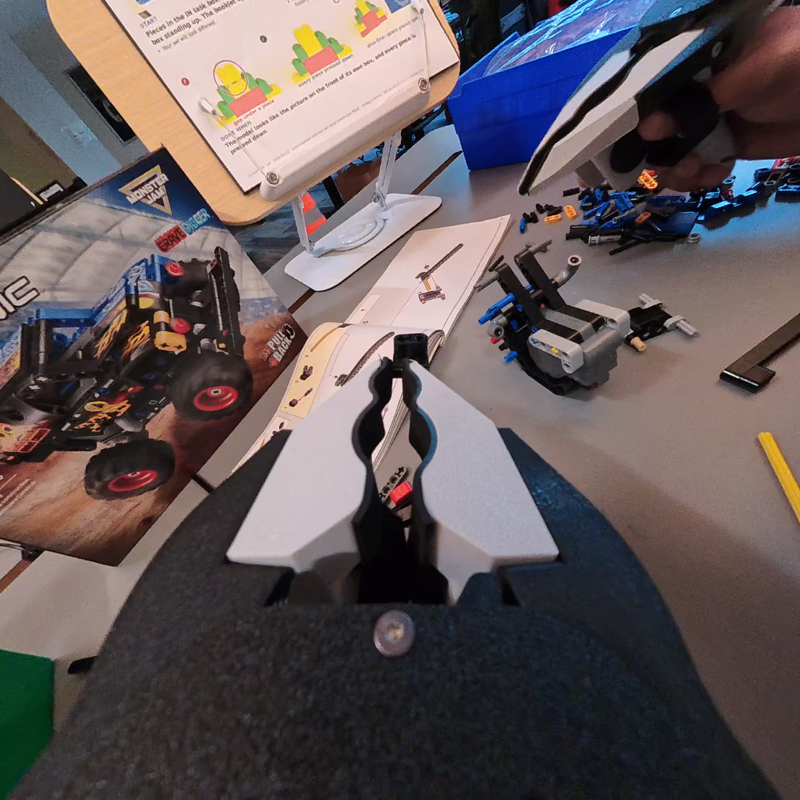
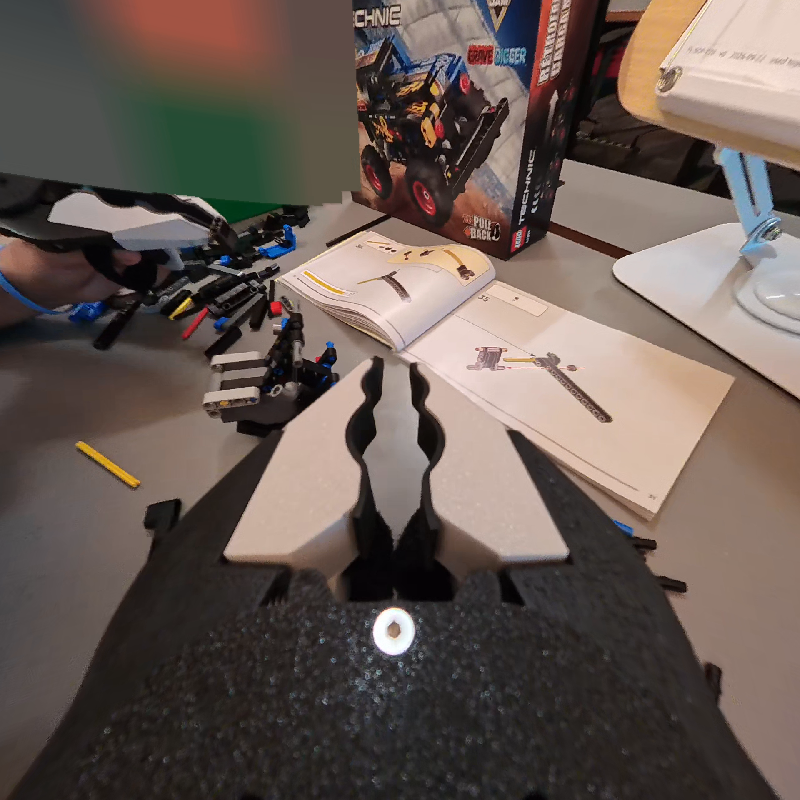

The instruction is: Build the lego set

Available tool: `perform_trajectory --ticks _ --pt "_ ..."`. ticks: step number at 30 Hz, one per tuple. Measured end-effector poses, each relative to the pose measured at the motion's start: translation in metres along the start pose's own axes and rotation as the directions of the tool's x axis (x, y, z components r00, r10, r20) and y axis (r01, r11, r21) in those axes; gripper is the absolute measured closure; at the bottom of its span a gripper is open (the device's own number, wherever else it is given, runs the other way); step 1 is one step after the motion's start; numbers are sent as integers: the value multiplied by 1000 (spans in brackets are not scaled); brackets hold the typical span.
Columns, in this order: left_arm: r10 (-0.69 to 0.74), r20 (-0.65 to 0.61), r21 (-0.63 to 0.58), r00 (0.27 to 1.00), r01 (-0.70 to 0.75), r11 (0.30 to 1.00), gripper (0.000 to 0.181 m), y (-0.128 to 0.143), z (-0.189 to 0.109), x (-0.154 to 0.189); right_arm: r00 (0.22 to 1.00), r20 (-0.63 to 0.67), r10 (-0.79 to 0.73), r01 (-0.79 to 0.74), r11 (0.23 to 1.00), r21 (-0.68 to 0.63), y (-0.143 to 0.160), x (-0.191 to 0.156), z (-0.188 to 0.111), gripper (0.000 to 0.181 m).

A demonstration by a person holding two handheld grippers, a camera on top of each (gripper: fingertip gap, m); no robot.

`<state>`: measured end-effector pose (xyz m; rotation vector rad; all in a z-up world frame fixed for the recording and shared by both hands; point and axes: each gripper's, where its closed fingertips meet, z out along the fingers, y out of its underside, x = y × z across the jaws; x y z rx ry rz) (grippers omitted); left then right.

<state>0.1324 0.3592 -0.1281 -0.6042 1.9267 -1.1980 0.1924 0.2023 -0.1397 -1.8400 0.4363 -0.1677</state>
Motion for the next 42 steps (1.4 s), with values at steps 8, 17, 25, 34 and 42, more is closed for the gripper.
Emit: perform_trajectory --ticks 8,17,25,34,42 --pt "-29 -20 -14 999 28 999 180 8 3 -1 999 -10 -52 52 999 1 -3 -5 0 170" --pt "30 -10 -21 999 -31 999 180 9 4 1 1000 16 -16 17 1000 -23 6 -5 5 170" --pt "33 -18 -28 999 -33 999 180 11 5 3 999 11 -43 43 999 -28 6 -7 5 170" --pt "34 -27 -39 999 -35 999 180 14 6 5 999 15 -50 50 998 -47 11 -8 8 170" --pt "36 -34 -44 999 -38 998 180 15 7 7 998 17 -60 61 997 -53 12 -9 8 170"
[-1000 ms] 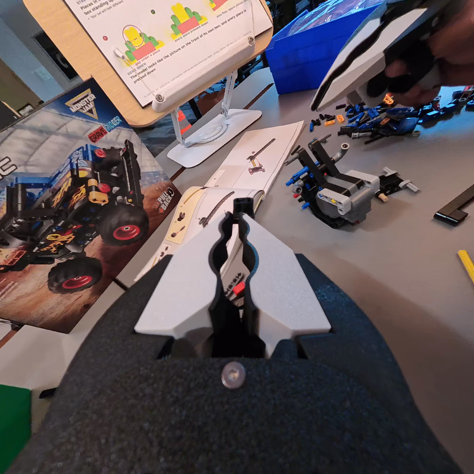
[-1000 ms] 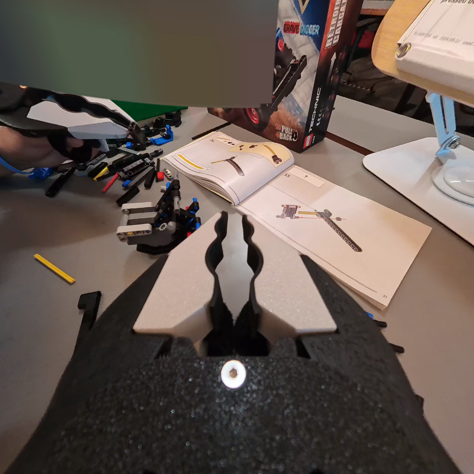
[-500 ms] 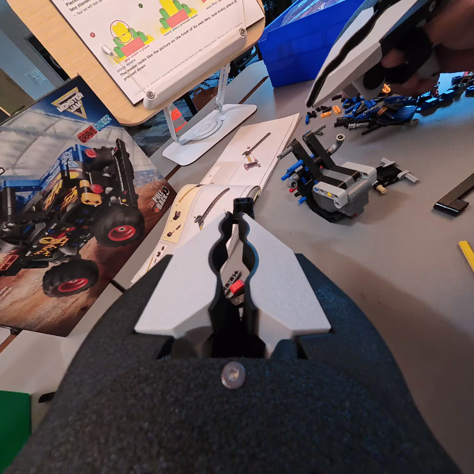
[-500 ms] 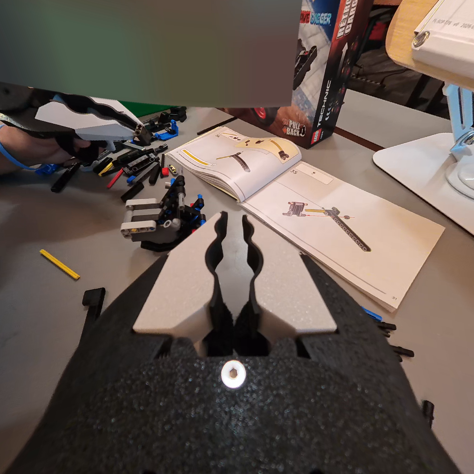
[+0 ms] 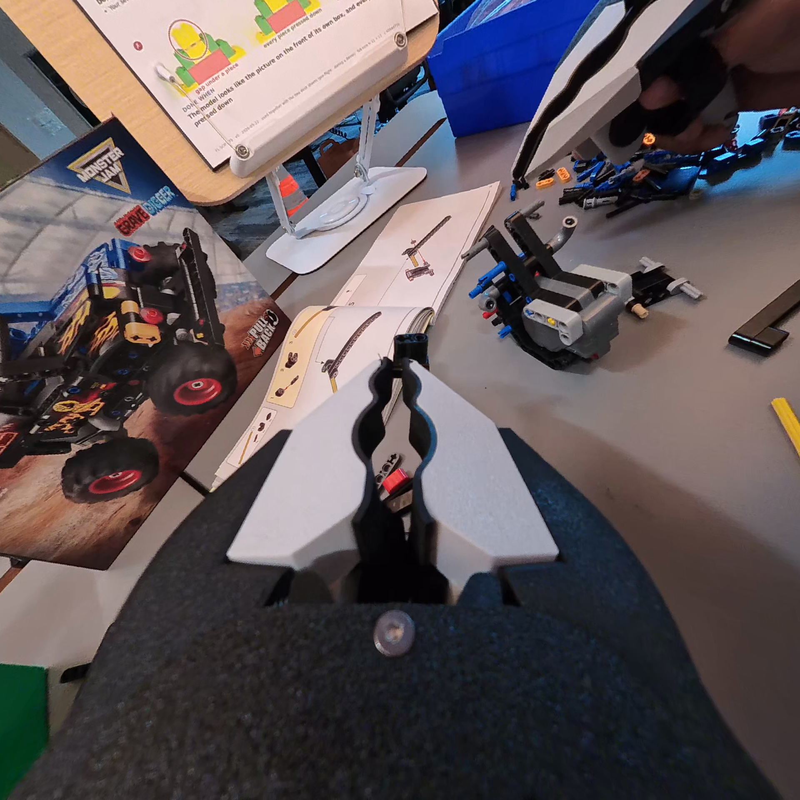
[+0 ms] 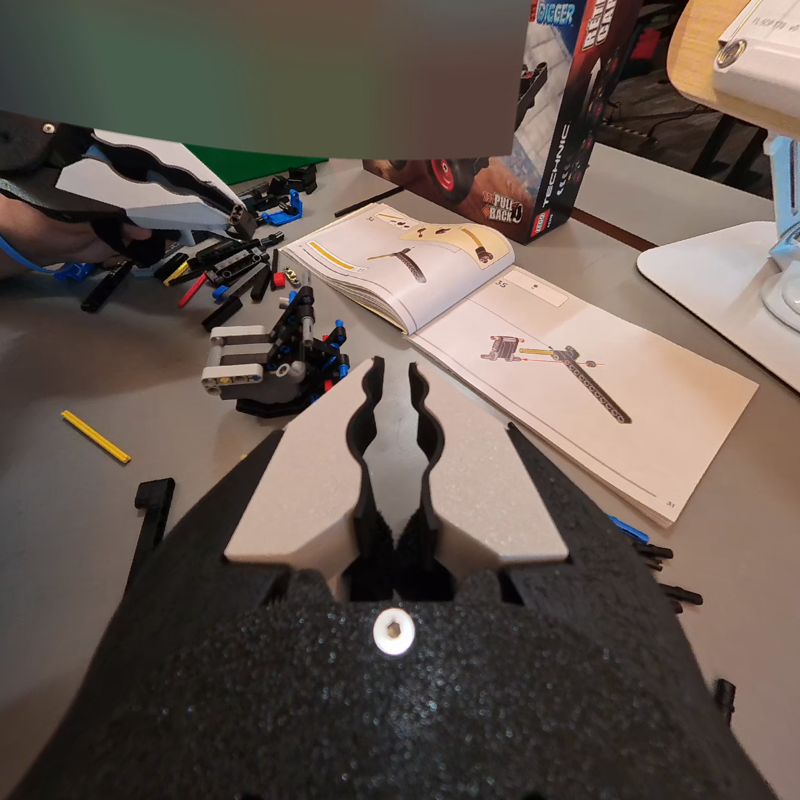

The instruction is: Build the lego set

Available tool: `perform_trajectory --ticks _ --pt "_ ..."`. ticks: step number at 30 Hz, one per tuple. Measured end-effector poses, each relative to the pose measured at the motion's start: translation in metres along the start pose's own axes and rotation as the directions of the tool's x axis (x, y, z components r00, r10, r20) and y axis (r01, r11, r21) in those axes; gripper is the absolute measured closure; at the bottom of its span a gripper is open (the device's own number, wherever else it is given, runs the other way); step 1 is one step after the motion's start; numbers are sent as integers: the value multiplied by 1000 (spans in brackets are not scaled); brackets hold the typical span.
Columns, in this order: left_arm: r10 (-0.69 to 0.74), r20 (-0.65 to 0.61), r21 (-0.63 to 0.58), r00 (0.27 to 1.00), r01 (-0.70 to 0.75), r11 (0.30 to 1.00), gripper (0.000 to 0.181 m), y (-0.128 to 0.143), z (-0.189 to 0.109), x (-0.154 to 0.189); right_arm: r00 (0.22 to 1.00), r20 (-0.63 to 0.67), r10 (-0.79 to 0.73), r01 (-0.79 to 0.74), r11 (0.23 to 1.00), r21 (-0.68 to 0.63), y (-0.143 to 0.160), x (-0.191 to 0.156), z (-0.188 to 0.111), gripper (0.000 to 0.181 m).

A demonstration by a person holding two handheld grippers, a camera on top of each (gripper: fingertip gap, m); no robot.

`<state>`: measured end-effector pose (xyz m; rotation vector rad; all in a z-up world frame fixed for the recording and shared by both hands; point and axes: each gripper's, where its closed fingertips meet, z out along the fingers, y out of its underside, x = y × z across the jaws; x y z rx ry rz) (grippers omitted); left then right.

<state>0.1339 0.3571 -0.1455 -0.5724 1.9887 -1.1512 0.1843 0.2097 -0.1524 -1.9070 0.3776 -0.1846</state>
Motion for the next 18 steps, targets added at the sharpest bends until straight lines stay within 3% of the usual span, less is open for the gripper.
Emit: perform_trajectory --ticks 12,18 --pt "-18 -3 -21 1000 18 1000 180 4 1 -1 1000 5 -11 11 1000 -13 3 -2 1 170" --pt "-116 12 -75 993 116 990 180 16 3 -11 1000 8 -11 11 1000 -17 4 -2 2 170"
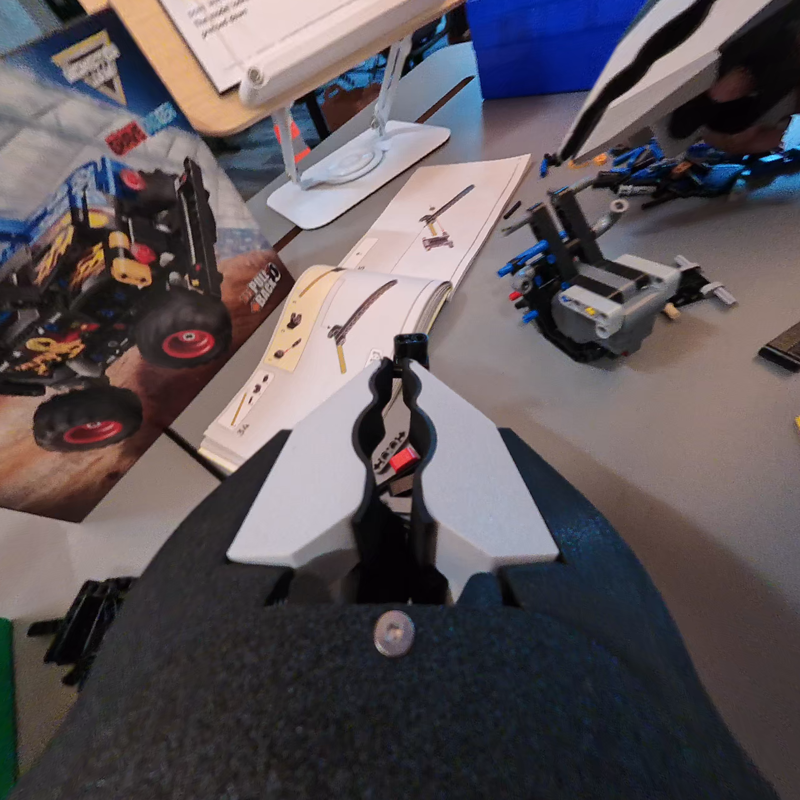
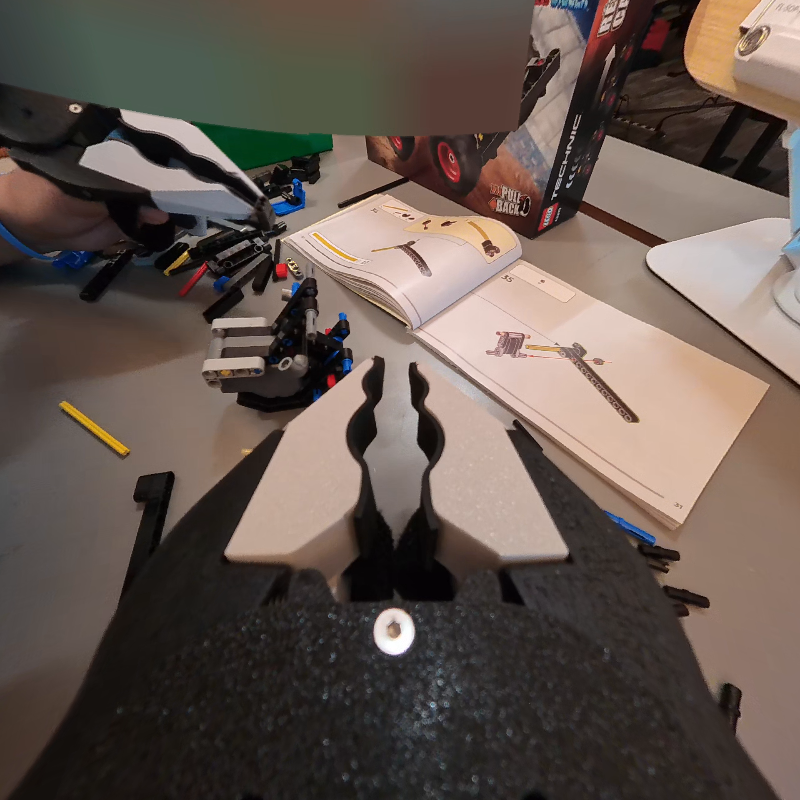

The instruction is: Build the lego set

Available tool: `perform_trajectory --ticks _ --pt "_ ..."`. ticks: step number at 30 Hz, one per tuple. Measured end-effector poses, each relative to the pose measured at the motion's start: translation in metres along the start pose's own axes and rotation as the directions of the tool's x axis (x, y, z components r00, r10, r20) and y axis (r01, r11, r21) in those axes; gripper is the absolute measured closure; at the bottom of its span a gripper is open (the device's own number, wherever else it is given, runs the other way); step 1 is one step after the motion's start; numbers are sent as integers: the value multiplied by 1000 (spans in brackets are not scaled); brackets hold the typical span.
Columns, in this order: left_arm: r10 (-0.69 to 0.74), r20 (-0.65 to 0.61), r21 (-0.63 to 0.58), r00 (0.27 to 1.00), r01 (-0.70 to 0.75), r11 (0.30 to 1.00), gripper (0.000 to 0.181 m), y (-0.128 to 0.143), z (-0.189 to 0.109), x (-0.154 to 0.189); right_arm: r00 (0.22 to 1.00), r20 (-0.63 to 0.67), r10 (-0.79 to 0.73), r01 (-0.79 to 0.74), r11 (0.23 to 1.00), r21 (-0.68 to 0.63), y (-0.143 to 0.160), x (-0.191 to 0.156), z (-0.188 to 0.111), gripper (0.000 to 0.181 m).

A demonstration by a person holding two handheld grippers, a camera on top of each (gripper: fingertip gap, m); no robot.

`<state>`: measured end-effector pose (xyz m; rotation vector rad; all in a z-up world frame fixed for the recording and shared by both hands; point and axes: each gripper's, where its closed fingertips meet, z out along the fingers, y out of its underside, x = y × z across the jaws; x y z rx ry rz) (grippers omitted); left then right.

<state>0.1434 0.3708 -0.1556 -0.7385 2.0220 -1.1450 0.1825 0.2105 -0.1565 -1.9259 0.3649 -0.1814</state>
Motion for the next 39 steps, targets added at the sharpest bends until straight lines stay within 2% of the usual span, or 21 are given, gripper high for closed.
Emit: perform_trajectory --ticks 8,14,17,21,24,26,28,29,31,33,34,36,39 --pt "-127 -25 -34 992 126 991 180 8 2 -7 1000 0 -4 4 1000 -1 0 0 0 170" --pt "-46 14 -30 999 47 998 179 5 0 -8 1000 0 -12 12 1000 10 -5 -2 -2 170" --pt "42 54 -17 998 -41 999 180 0 -2 -8 998 56 4 -7 999 53 -18 -16 -5 169" --pt "180 69 92 981 -185 978 179 -28 -13 12 988 149 -36 17 992 127 -39 -50 -9 169" --pt "299 83 263 951 -311 913 179 -60 -31 39 956 289 -58 -7 976 220 -63 -91 -15 168" --pt "336 48 410 941 -325 852 179 -80 -47 65 887 461 -11 -111 965 237 -72 -123 -19 160" --pt "329 -5 542 944 -274 795 180 -97 -64 87 787 612 79 -223 961 162 -69 -146 -20 146" --pt "325 -50 592 944 -234 771 180 -103 -70 98 713 688 137 -284 953 104 -67 -157 -22 146" --pt "298 -113 667 948 -150 730 180 -112 -80 110 514 821 248 -424 905 -8 -73 -172 -33 146" --pt "290 -168 684 942 -100 722 180 -113 -82 120 346 887 307 -514 852 -95 -81 -181 -42 139" --pt "290 -177 688 940 -93 719 180 -112 -81 123 293 901 318 -528 840 -125 -82 -185 -45 139" --pt "294 -212 700 932 -65 711 180 -112 -81 131 237 913 331 -532 831 -163 -81 -193 -47 143" --pt "271 -251 714 929 -11 700 180 -116 -83 137 212 912 351 -534 823 -193 -78 -194 -46 156"
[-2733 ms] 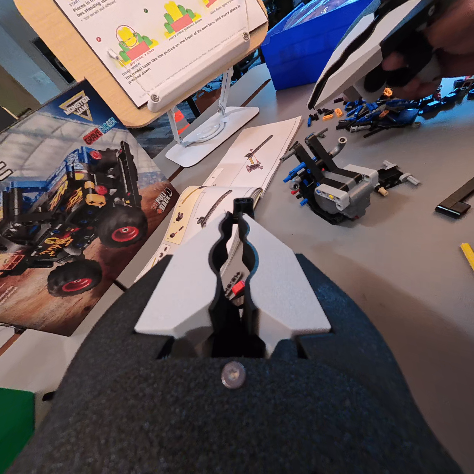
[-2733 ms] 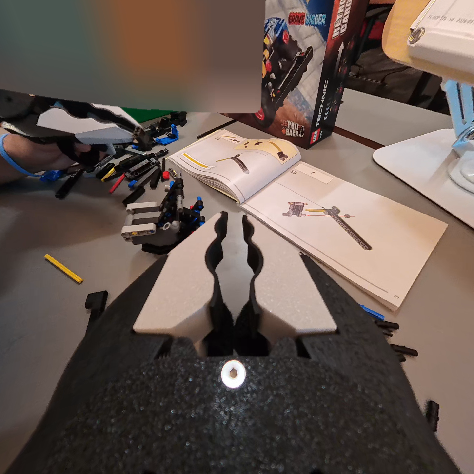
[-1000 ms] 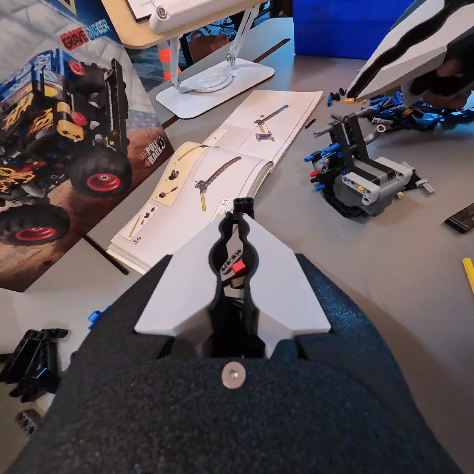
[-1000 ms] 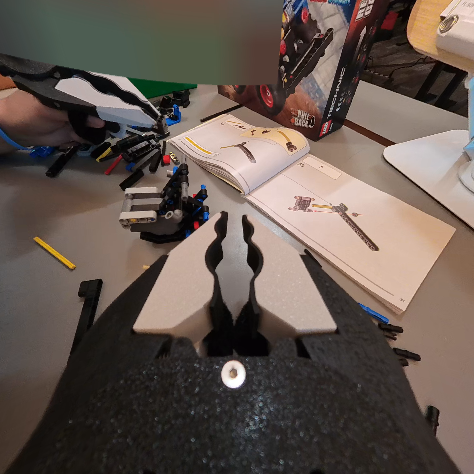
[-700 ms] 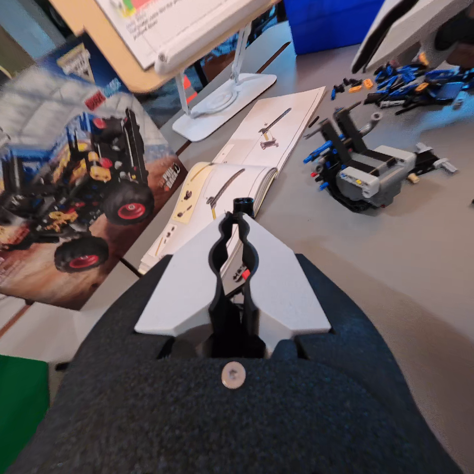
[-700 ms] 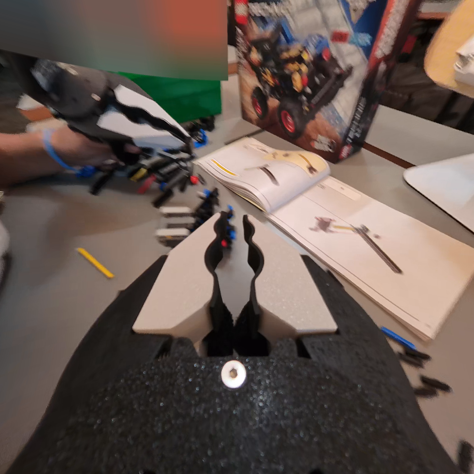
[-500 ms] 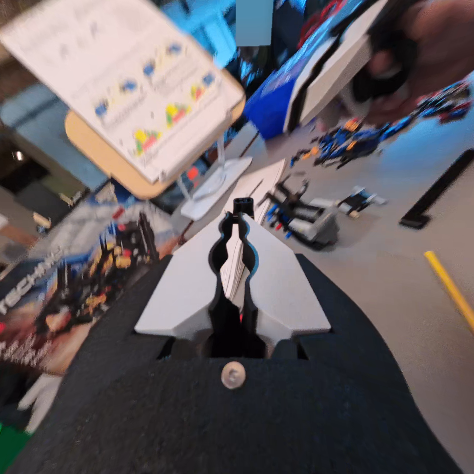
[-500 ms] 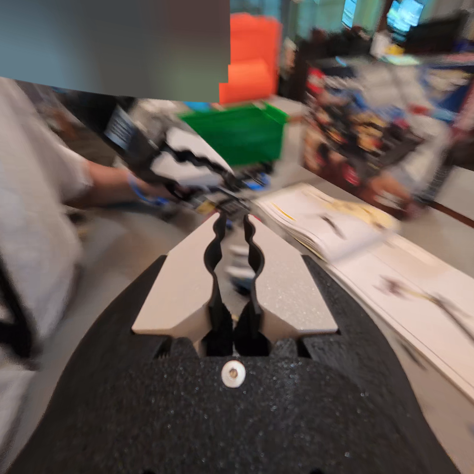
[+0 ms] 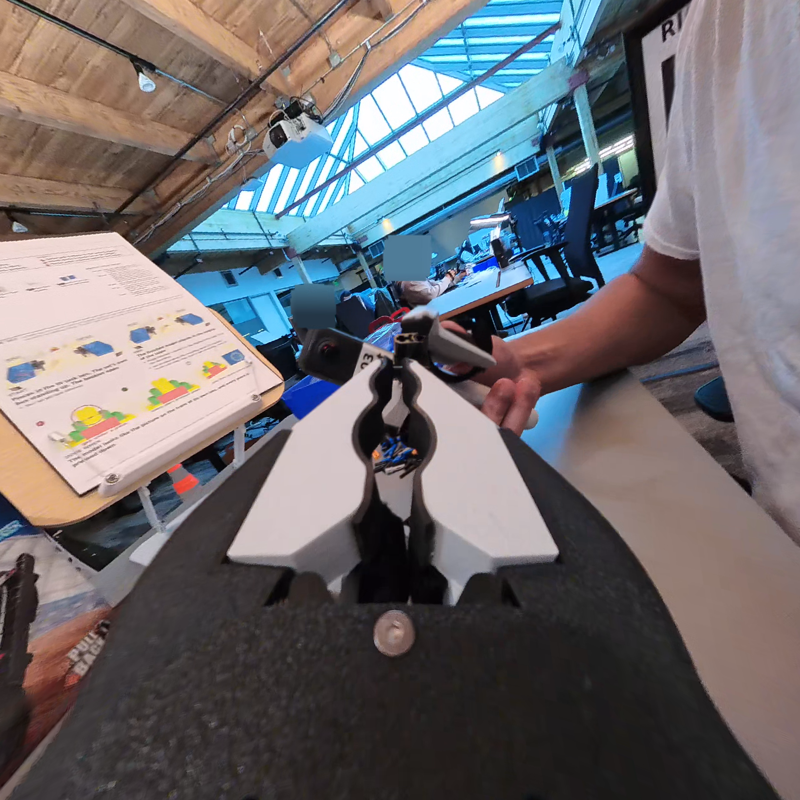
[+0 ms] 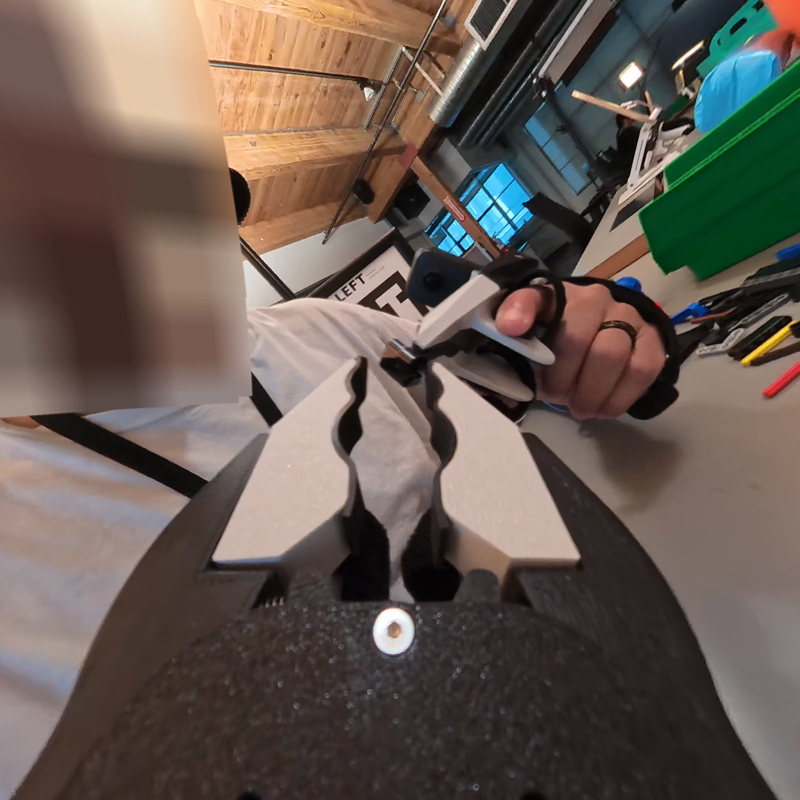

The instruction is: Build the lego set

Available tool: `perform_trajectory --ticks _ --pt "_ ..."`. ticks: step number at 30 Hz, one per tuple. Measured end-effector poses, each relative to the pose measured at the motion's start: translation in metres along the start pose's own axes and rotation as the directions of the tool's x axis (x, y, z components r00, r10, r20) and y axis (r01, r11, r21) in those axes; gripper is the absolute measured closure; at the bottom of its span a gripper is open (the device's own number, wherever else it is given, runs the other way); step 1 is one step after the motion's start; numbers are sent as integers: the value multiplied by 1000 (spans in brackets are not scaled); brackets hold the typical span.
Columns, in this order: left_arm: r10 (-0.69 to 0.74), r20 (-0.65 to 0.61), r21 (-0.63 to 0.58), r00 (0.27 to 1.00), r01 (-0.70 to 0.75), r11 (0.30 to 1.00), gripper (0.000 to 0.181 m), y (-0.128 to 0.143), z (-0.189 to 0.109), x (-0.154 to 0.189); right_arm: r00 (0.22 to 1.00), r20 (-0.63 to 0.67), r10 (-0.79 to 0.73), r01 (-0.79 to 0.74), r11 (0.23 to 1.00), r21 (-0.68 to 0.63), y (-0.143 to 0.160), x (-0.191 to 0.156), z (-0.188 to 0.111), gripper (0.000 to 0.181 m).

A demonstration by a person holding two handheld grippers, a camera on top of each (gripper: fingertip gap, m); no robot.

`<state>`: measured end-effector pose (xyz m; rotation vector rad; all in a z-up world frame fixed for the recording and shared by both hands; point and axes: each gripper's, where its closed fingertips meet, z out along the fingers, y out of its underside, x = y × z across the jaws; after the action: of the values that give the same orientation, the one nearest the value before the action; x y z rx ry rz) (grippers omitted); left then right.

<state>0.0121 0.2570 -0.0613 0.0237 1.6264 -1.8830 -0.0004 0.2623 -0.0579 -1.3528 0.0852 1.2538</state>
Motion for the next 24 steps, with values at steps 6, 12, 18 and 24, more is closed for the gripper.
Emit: perform_trajectory --ticks 6,12,18,24 --pt "32 53 -40 998 -30 999 179 9 7 -6 999 -20 38 -37 999 29 -2 8 -7 160" --pt "95 98 -242 991 -69 968 180 44 6 -19 976 -213 47 -42 999 28 -3 40 -23 164" --pt "196 103 -388 975 -142 911 179 66 4 -23 913 -403 -66 47 997 -56 1 61 -34 164" --pt "294 45 -476 955 -238 846 165 78 -4 -27 804 -542 -247 171 967 -186 6 77 -41 163"
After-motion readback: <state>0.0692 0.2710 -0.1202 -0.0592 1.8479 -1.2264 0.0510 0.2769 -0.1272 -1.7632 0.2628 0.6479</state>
